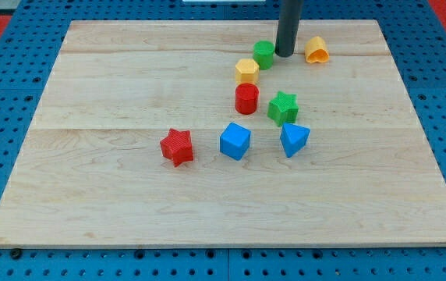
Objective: Put the yellow heart parallel to yellow hexagon
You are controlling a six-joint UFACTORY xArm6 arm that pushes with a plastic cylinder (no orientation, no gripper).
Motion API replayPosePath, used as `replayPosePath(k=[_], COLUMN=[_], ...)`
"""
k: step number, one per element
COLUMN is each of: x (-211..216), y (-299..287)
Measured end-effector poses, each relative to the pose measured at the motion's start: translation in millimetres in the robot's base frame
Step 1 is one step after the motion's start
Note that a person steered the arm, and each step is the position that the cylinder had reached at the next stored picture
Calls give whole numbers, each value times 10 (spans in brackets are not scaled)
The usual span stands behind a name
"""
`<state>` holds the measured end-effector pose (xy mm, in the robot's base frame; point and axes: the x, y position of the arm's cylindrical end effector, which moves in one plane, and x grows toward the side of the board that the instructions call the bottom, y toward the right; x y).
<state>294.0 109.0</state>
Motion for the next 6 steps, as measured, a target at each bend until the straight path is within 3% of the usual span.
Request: replayPosePath(k=[1, 2, 3, 4, 5, 6], x=[39, -436, -774, -244, -179, -456], y=[-12, -175, 620, 831, 790, 790])
